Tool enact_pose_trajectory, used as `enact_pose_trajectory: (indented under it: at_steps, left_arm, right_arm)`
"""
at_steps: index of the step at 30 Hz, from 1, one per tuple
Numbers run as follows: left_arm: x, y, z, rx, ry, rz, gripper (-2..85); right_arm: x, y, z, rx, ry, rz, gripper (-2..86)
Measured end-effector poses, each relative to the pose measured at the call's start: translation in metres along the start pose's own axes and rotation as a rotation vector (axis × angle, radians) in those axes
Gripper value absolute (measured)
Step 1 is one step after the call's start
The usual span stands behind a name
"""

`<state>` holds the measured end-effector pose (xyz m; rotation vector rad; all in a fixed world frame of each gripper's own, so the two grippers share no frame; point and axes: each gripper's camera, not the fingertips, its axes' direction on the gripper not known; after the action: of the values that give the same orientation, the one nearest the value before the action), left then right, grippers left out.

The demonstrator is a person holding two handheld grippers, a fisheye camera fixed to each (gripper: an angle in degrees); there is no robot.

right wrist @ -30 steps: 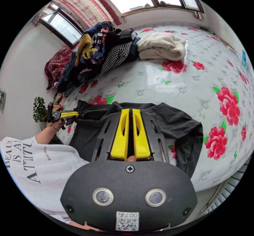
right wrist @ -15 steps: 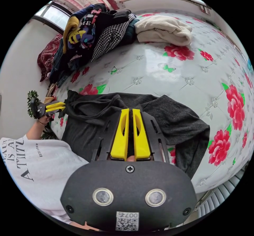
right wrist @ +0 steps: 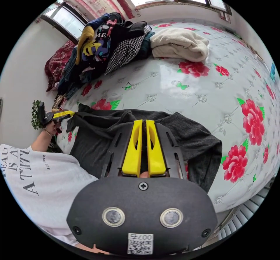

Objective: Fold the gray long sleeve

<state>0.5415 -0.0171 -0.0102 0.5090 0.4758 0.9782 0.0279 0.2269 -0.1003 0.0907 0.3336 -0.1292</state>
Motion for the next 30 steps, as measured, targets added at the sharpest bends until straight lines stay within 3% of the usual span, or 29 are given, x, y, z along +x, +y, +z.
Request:
enact_pose_trajectory:
  at_steps: [4, 11, 16, 18, 21, 25, 30]
  left_arm:
    - [-0.004, 0.016, -0.081, 0.218, 0.058, -0.153, -0.9]
    - [0.045, 0.043, -0.206, 0.515, 0.002, -0.179, -0.9]
    - [0.131, 0.087, -0.330, 0.923, -0.170, -0.111, -0.9]
    - [0.158, 0.092, -0.350, 0.968, -0.268, -0.055, -0.8]
    - [0.175, 0.071, -0.317, 0.830, -0.309, 0.010, -0.3]
    - [0.180, 0.030, -0.182, 0.447, 0.013, 0.037, 4.3]
    - [0.241, -0.008, -0.063, 0.189, 0.148, 0.195, 6.2]
  right_arm:
    - [-0.027, 0.024, -0.060, 0.188, -0.002, -0.028, 0.0]
    - [-0.101, 0.092, -0.184, 0.573, 0.064, -0.119, -0.1]
    - [-0.162, 0.157, -0.267, 0.854, 0.179, -0.182, -0.1]
    - [-0.178, 0.172, -0.282, 0.897, 0.201, -0.218, -0.2]
    - [-0.185, 0.166, -0.272, 0.788, 0.258, -0.248, -0.2]
    - [-0.166, 0.157, -0.226, 0.565, 0.242, -0.200, -0.2]
    - [-0.154, 0.175, -0.201, 0.466, 0.253, -0.179, -0.1]
